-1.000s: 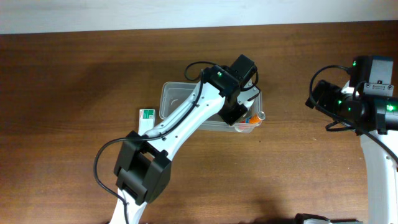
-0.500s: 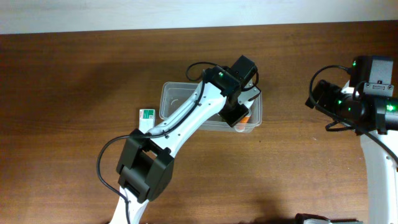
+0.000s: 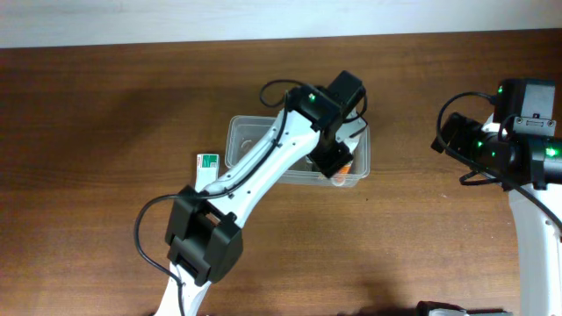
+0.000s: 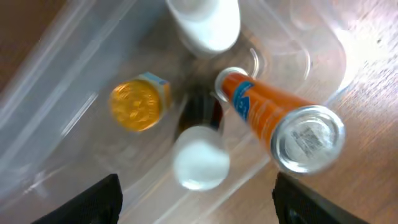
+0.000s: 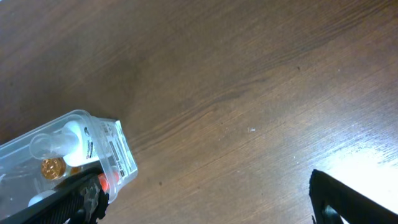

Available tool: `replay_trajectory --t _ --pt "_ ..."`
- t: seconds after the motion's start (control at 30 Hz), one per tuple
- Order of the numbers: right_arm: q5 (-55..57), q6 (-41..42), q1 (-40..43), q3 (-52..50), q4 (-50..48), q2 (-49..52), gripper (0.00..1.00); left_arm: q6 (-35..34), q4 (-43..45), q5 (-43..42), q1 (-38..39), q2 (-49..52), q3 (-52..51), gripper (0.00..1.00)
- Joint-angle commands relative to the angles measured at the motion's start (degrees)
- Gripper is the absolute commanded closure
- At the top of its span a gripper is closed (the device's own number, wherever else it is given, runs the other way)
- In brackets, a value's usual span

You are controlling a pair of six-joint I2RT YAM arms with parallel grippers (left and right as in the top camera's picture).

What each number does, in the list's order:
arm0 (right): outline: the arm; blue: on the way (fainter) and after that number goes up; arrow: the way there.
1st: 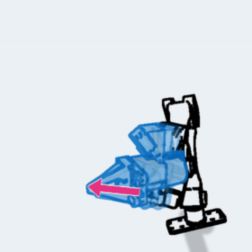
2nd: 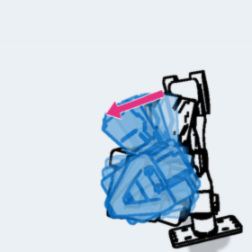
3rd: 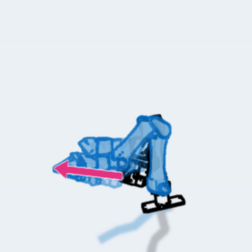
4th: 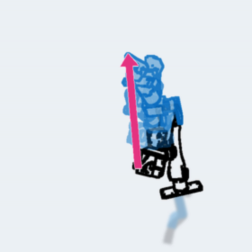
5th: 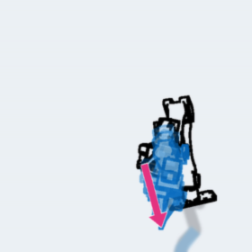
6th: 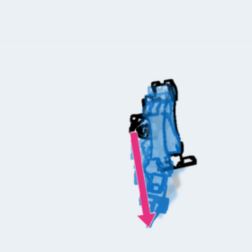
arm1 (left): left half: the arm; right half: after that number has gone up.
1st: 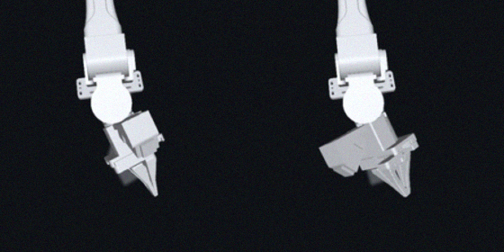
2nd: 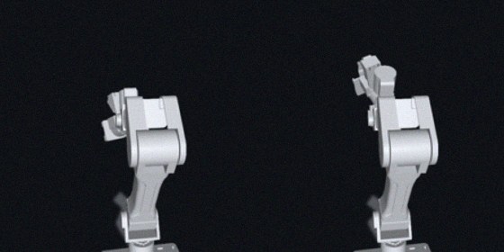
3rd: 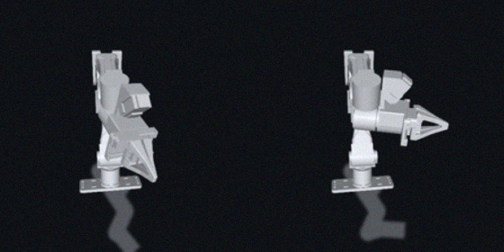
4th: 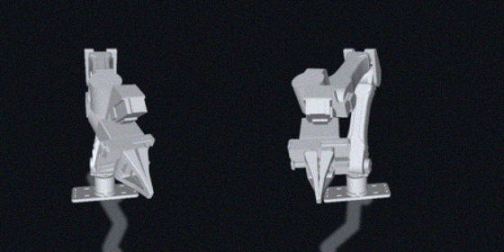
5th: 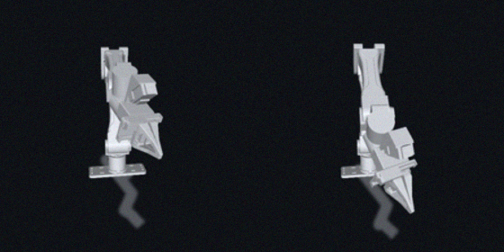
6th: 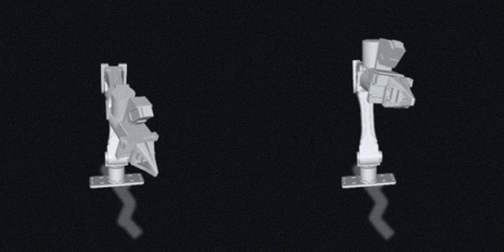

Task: Pack container
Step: 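Carry the dark bottle into the container and release it, then move the left gripper back toward the Panadol box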

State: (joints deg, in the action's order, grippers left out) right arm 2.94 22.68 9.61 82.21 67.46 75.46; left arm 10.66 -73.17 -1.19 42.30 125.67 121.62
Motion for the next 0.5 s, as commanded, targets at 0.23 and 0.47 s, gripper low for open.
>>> replay_trajectory --t 0.23,0.47 --pt "0.11 0.33 0.15 0.39 -0.02 0.04 0.02 -10.8 -19.8 12.2 -10.97 -0.04 21.09 0.2" --pt "0.11 0.33 0.17 0.39 -0.02 0.04 0.01 -16.24 -23.54 4.28 -28.17 -0.04 18.36 0.2"
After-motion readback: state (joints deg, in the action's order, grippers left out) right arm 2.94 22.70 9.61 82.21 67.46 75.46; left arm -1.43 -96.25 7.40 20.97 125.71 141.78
